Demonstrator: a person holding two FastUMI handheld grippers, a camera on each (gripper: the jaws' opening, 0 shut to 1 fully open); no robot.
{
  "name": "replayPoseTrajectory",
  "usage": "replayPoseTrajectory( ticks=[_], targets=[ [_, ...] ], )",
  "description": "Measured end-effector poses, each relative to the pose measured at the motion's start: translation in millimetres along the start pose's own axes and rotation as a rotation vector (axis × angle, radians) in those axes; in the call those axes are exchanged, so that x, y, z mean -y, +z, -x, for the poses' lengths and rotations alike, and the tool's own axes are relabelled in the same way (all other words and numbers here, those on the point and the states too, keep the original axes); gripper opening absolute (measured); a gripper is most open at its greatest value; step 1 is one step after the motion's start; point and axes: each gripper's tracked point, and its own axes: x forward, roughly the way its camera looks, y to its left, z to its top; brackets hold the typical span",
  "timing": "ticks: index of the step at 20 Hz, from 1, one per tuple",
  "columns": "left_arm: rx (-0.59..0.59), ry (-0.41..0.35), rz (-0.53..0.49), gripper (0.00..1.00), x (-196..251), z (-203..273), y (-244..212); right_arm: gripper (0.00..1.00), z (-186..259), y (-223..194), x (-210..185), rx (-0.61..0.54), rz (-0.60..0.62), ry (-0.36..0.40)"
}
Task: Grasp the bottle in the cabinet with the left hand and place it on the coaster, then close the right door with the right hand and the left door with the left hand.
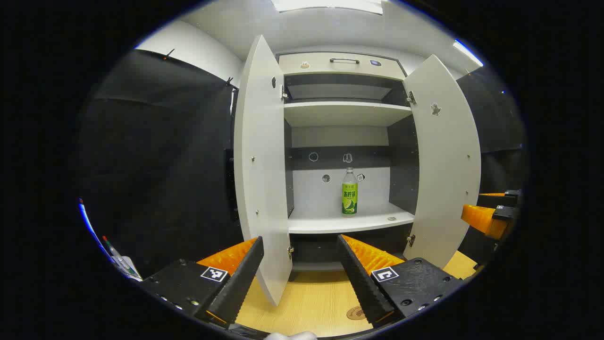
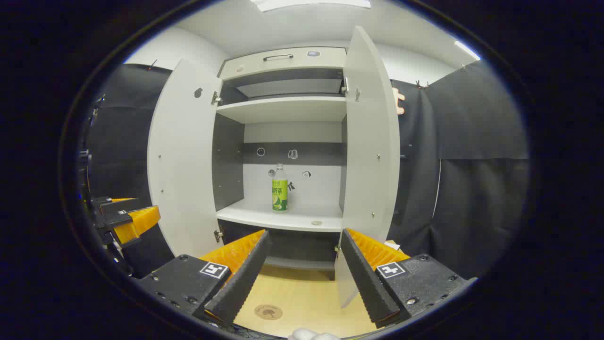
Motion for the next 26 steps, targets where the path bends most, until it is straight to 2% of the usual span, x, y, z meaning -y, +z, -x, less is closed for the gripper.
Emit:
replayPoseTrajectory(
  ticks=[10, 12, 13, 19, 26],
  targets=[
    [0.016, -0.016, -0.015, 0.95, 6, -9, 8, 0.99, 2, 3, 8, 0.005, -0.015, -0.042],
    [0.018, -0.024, -0.019, 0.99, 9, -10, 9, 0.99, 2, 3, 10, 0.005, -0.02, -0.05],
    [0.019, -0.026, -0.022, 0.95, 10, -10, 9, 0.99, 2, 3, 11, 0.005, -0.021, -0.053],
    [0.024, -0.041, -0.026, 0.95, 14, -21, 11, 0.99, -1, 3, 13, 0.001, -0.027, -0.066],
    [0.062, -0.08, -0.015, 0.95, 29, -73, 24, 1.0, -9, 9, 8, 0.004, -0.019, -0.065]
  ],
)
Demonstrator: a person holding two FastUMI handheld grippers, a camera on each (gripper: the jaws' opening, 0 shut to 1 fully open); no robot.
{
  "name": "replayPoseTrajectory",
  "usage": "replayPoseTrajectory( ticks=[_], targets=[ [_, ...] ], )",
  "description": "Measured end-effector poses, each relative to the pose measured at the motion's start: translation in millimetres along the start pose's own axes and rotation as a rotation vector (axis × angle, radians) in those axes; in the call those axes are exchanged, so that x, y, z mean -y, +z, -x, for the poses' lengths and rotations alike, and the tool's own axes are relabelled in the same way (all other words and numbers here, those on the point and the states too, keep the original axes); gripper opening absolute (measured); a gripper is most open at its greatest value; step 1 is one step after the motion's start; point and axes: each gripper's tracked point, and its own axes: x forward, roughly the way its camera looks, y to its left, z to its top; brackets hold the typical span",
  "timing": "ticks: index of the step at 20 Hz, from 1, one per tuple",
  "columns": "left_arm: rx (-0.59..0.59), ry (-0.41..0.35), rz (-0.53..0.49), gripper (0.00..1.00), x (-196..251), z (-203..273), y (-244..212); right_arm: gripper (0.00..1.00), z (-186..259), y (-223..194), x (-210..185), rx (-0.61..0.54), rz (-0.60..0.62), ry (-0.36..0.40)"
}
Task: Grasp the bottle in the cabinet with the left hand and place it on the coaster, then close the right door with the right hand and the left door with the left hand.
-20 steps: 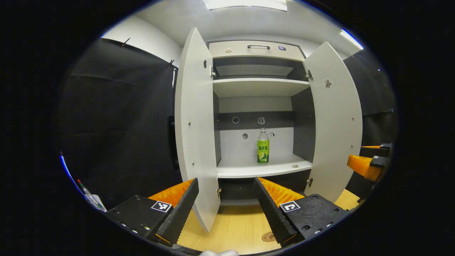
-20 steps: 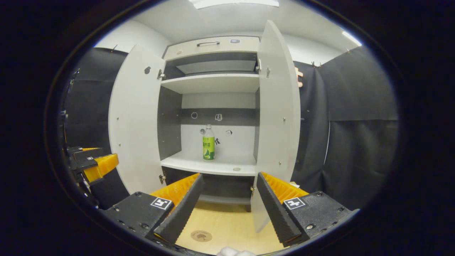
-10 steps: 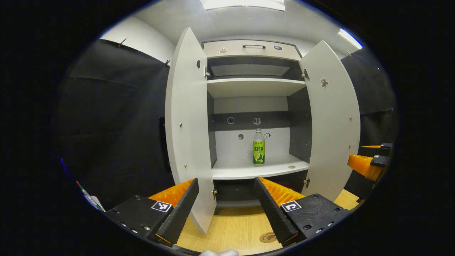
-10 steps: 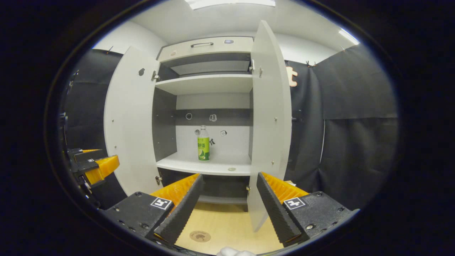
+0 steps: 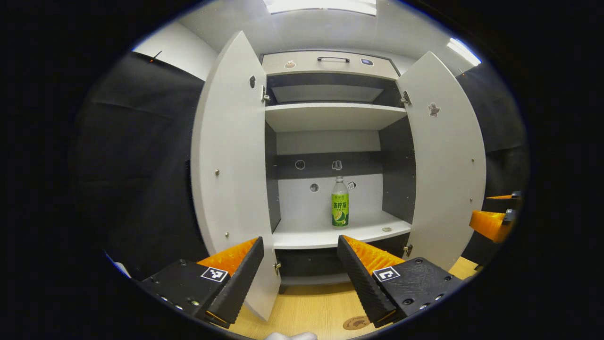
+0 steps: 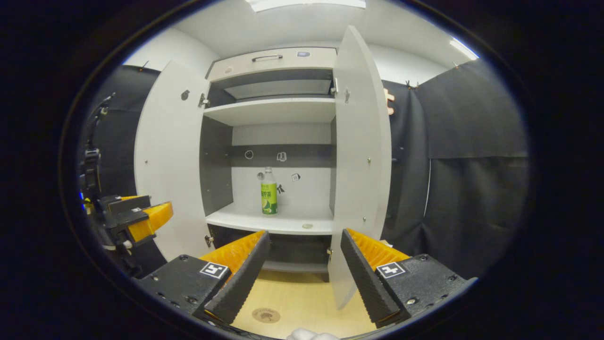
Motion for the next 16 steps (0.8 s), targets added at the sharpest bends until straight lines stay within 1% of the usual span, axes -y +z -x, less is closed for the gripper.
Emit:
replayPoseTrajectory(
  ticks=[5, 8, 10, 12, 16],
  targets=[
    [0.069, -0.043, 0.02, 0.95, 26, -79, 24, 0.99, -5, 9, 2, 0.002, 0.024, -0.011],
    [0.106, -0.081, 0.03, 0.96, 51, -134, 42, 0.99, -4, 16, 4, 0.004, 0.029, -0.021],
    [0.12, -0.093, 0.03, 0.95, 68, -170, 49, 0.99, -4, 20, 3, 0.002, 0.027, -0.025],
    [0.127, -0.107, 0.043, 0.95, 85, -207, 49, 0.99, -5, 22, 0, -0.003, 0.031, -0.026],
    [0.096, -0.086, 0.019, 0.95, 105, -274, 31, 0.99, -7, 23, -6, -0.012, 0.053, -0.025]
  ],
)
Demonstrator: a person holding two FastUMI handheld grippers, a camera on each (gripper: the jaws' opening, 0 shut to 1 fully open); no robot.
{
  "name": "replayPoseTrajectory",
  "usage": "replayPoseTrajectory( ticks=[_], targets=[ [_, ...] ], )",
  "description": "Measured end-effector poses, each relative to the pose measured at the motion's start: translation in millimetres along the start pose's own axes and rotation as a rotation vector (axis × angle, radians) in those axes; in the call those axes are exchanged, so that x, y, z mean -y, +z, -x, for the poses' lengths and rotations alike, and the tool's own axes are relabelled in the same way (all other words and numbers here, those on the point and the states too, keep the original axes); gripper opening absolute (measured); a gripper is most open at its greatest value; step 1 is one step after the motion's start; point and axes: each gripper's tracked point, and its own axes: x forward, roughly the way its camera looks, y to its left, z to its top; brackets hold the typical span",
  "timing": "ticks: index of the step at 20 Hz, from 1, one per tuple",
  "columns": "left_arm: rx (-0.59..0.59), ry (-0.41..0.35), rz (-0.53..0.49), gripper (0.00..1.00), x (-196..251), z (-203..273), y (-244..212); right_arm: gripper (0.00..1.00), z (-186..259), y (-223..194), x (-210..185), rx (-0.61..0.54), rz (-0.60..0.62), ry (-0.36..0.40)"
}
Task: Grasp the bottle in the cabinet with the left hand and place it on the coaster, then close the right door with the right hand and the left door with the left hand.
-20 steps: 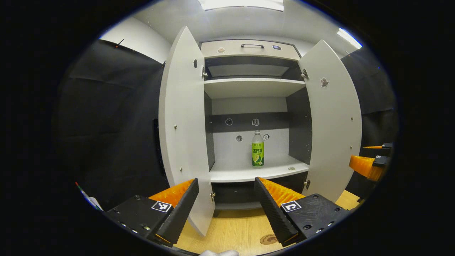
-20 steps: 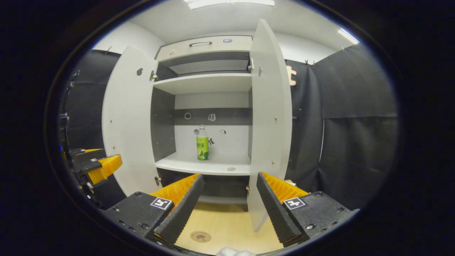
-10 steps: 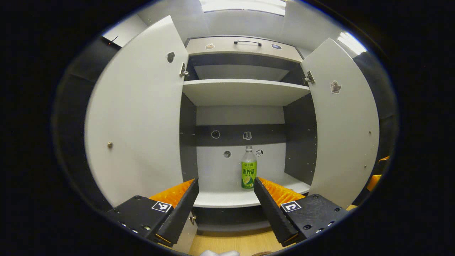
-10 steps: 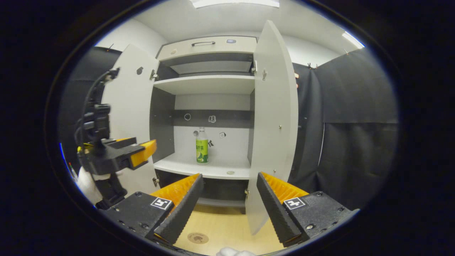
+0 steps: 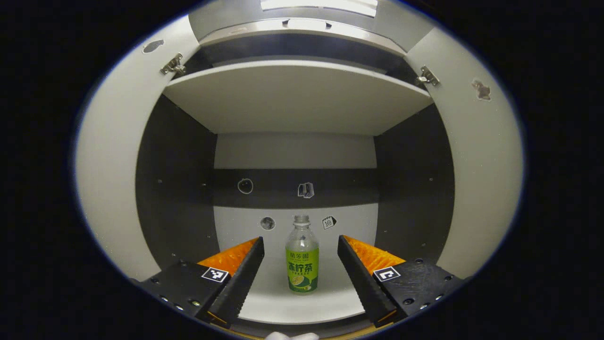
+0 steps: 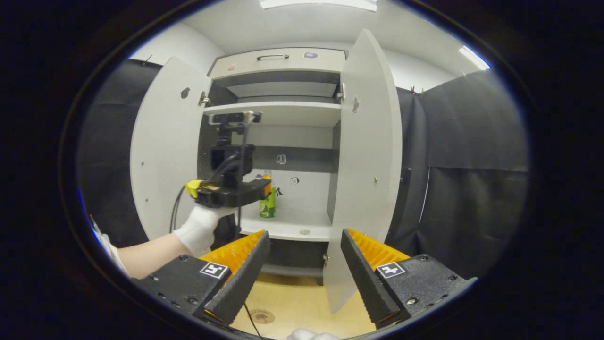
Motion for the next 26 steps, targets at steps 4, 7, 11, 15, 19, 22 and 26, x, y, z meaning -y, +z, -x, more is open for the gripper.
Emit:
replayPoseTrajectory(
  ticks=[4, 7, 11, 15, 19, 22, 26],
  targets=[
    [-0.089, 0.037, 0.016, 0.96, -1, -47, -47, 0.99, -1, -7, 0, -0.024, 0.017, -0.004],
    [-0.115, 0.041, 0.005, 0.96, -1, -68, -66, 0.99, -3, -17, 7, -0.053, 0.026, -0.015],
    [-0.138, 0.048, 0.024, 0.96, 4, -85, -73, 1.0, -5, -24, 12, -0.079, 0.024, -0.021],
    [-0.204, 0.074, 0.065, 0.82, -2, -94, -83, 0.99, -3, -21, 12, -0.072, 0.033, -0.004],
    [-0.187, 0.046, 0.108, 0.75, -5, -53, -55, 0.99, -4, -8, 11, -0.039, 0.03, 0.045],
    [-0.109, 0.045, 0.081, 0.71, -15, 4, -21, 0.99, -6, 5, 12, 0.001, 0.068, 0.084],
    [-0.075, 0.045, 0.041, 0.71, -20, 85, 4, 0.99, -3, 4, 2, 0.012, 0.061, 0.171]
  ],
)
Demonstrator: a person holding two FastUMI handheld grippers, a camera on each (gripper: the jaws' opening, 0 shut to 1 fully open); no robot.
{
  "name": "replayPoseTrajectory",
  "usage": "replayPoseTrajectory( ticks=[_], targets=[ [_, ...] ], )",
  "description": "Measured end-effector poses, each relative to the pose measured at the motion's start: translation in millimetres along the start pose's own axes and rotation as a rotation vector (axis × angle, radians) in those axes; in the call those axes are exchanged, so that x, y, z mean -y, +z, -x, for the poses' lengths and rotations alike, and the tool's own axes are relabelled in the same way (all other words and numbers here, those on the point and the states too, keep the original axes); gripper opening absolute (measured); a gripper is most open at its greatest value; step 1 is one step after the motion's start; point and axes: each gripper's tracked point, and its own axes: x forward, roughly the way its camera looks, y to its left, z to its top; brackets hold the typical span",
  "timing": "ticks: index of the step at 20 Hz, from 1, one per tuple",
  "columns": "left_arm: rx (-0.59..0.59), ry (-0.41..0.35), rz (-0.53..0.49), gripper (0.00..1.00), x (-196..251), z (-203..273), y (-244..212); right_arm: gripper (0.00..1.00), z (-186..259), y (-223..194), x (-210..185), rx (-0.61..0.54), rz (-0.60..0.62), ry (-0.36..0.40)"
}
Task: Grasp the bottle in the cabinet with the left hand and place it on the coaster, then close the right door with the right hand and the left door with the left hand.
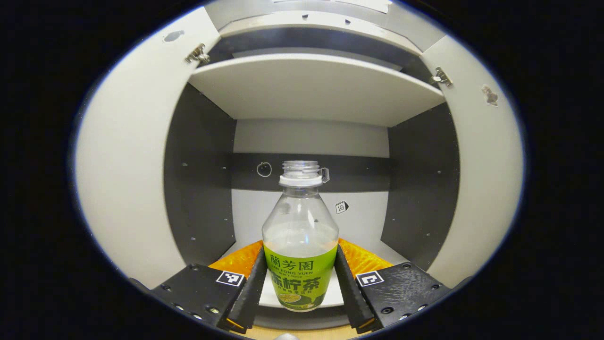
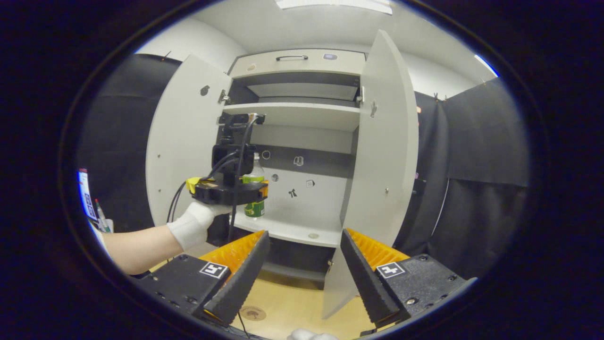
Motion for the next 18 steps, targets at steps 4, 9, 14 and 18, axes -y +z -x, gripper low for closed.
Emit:
replayPoseTrajectory(
  ticks=[4, 9, 14, 18],
  targets=[
    [0.007, -0.007, 0.002, 0.75, 3, 70, 7, 0.99, 10, -2, -9, 0.008, -0.019, 0.06],
    [-0.033, -0.018, 0.018, 0.67, 11, 145, -15, 1.0, 23, -9, -10, 0.011, -0.034, 0.071],
    [-0.051, 0.006, -0.009, 0.71, 6, 195, -44, 0.99, 36, -17, -1, -0.003, -0.042, 0.034],
    [-0.078, 0.005, 0.025, 0.71, 6, 215, -74, 0.99, 42, -20, 8, -0.004, -0.043, -0.005]
  ],
)
